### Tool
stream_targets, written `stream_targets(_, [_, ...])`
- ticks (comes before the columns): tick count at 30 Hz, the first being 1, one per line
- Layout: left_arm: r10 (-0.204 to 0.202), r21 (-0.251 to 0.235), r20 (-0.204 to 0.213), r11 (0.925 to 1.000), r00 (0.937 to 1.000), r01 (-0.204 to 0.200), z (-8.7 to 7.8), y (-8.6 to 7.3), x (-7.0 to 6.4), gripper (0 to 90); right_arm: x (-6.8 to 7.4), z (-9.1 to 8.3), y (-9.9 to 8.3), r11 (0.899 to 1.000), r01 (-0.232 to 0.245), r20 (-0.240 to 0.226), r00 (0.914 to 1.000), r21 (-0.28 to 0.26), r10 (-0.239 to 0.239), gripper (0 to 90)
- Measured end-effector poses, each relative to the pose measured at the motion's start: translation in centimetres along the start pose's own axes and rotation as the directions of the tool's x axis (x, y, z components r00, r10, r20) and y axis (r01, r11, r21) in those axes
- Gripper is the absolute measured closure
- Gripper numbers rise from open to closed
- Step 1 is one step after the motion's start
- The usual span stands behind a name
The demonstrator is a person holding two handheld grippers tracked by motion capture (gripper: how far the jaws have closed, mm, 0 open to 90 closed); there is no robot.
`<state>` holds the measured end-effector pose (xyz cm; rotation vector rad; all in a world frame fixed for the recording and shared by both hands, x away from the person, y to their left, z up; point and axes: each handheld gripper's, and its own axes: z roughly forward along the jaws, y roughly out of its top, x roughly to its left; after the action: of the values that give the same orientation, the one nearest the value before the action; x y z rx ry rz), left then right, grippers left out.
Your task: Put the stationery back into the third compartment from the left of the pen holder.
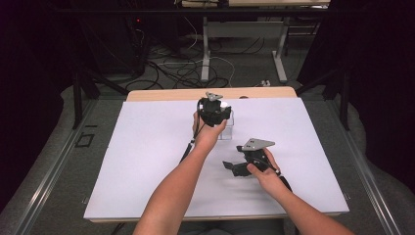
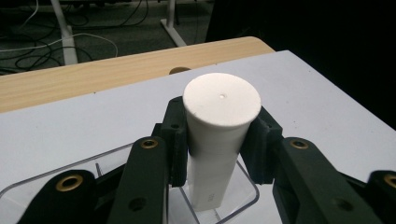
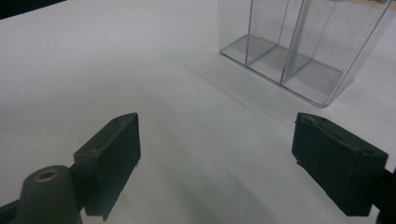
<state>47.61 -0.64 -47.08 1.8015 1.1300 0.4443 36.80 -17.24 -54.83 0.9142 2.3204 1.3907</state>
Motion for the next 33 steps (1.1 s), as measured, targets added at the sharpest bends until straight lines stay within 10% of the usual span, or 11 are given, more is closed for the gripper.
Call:
stream_targets(16, [0.028,0.054,0.016,0.9981,0.9995,-0.029,0.4,-1.0,-0.2,65.7,0.0,-0.1,0.0,1.0,-0.003,0.008,1.0,0.023,0.003,15.0])
stream_targets(33, [0.035,-0.025,0.077,0.9992,0.9964,-0.033,-2.5,-0.4,-0.1,35.5,0.0,0.0,-0.1,1.0,-0.024,0.007,0.9997,0.001,0.024,15.0])
